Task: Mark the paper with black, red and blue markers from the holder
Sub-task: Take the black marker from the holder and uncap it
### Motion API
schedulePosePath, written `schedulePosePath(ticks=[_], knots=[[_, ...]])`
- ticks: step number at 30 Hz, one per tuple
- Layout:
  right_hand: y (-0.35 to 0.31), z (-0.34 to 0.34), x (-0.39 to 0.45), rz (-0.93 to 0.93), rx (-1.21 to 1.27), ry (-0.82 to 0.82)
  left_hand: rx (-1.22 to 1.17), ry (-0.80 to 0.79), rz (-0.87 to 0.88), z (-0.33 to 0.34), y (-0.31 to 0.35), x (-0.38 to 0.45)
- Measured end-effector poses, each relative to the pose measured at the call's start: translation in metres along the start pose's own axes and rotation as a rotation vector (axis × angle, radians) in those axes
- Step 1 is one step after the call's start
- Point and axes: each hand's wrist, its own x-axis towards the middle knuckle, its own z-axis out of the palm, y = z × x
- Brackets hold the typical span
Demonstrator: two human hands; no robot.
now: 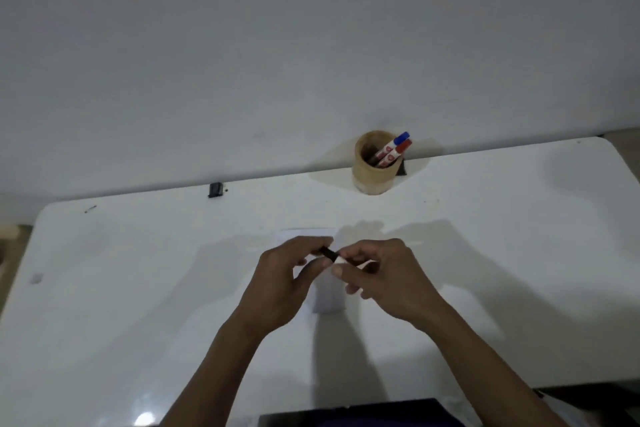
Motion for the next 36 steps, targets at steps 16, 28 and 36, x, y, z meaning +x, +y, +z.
schedulePosePath(ticks=[16,28,36], knots=[[-0.024,0.114,-0.045,0.098,0.675,0.236,-0.024,0.248,-0.114,-0.068,-0.049,-0.115],[-0.007,0.169,-0.069,0.035,0.44,0.242,-0.147,0.095,-0.117,-0.078,-0.064,-0.138],[-0.013,0.137,-0.027,-0.028,0.596,0.265,-0.315,0.041,-0.424,-0.092,-0.068,-0.104]])
